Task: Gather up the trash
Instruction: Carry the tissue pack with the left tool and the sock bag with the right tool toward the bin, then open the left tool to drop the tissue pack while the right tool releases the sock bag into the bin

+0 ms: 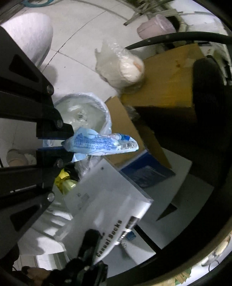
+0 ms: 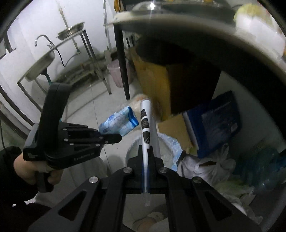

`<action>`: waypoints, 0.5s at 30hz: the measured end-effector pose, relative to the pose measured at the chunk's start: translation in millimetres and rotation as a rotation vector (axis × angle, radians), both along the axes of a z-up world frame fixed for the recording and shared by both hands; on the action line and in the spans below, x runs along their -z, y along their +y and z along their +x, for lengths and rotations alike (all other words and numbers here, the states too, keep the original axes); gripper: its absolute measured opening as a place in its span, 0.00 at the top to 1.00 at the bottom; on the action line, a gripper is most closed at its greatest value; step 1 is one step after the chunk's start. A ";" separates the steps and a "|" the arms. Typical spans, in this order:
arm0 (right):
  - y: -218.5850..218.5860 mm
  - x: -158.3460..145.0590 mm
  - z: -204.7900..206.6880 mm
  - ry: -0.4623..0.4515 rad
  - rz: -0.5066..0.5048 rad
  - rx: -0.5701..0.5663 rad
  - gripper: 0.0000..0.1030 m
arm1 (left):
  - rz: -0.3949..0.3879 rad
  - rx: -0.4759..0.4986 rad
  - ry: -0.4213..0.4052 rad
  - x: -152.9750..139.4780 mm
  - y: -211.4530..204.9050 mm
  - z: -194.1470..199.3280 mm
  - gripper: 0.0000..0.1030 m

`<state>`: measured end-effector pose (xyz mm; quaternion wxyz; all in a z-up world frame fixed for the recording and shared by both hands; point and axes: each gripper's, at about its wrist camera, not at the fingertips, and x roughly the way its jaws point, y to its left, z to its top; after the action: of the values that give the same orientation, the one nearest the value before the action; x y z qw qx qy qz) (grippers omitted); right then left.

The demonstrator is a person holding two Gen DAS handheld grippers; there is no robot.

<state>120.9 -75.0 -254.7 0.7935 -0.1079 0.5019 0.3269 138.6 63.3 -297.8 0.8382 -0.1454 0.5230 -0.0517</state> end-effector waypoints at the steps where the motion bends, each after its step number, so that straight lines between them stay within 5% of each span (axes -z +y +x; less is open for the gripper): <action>1: 1.0 7.0 2.0 0.012 -0.004 0.001 0.98 | -0.009 0.000 0.012 6.9 0.1 2.4 0.96; 8: 6.4 50.7 16.6 0.078 -0.038 0.017 0.98 | -0.050 -0.002 0.083 41.6 -2.7 14.2 0.91; 11: 2.5 62.7 25.9 0.101 -0.046 0.039 0.98 | -0.057 -0.012 0.108 52.2 -1.8 18.9 0.67; 15: -0.9 75.0 32.2 0.121 -0.051 0.058 0.98 | -0.065 -0.020 0.121 59.4 1.2 22.2 0.61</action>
<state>153.2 -75.9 -329.7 0.7678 -0.0934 0.5600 0.2969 160.8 64.5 -357.2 0.8003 -0.1808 0.5693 -0.0515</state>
